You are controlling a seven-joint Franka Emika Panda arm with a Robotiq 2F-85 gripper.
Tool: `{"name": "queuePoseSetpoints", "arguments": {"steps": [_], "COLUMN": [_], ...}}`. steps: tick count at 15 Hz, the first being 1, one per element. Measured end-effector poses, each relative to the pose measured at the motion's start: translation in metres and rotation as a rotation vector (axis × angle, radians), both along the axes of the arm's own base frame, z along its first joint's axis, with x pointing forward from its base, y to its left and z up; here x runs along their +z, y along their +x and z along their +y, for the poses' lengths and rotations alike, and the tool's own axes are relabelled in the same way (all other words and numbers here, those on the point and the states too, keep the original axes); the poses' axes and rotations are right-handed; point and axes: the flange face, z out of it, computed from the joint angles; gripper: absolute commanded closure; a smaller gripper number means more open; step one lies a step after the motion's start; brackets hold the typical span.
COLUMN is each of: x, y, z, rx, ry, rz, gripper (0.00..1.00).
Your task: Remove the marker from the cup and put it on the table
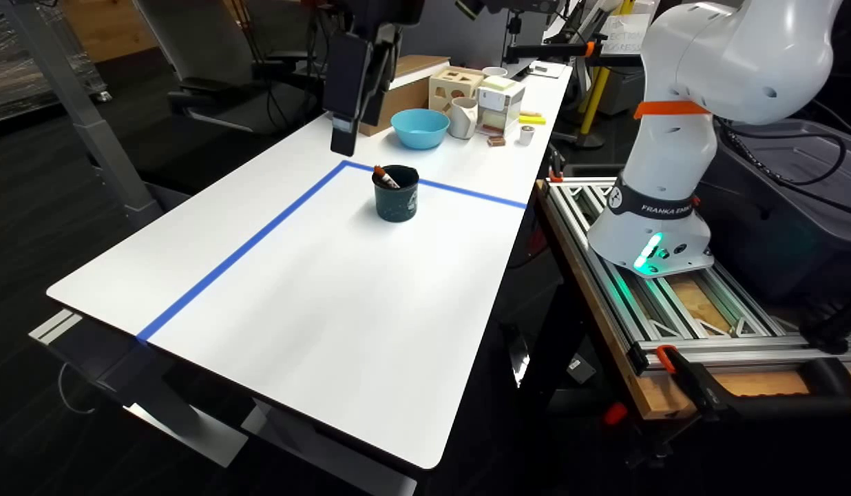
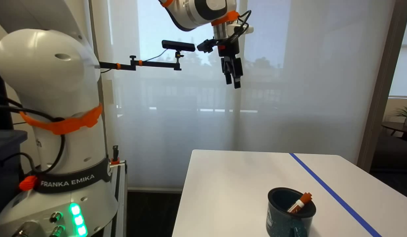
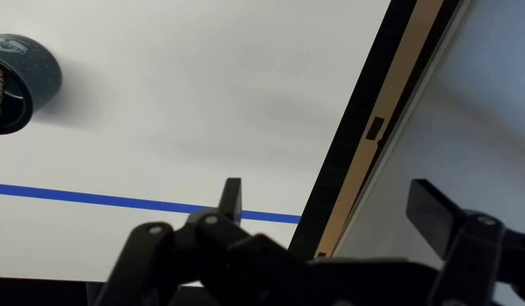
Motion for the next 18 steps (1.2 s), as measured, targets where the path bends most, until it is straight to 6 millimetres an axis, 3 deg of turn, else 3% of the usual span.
{"name": "queuePoseSetpoints", "arguments": {"steps": [6, 11, 14, 18], "x": [0.013, 0.019, 0.011, -0.014], "y": [0.02, 0.021, 0.017, 0.007], "z": [-0.078, -0.143, -0.17, -0.203], "rx": [-0.127, -0.232, -0.27, -0.294], "ry": [-0.018, -0.053, -0.07, -0.111], "rz": [-0.079, -0.121, -0.155, -0.263], "gripper": [0.0, 0.0, 0.0, 0.0]}}
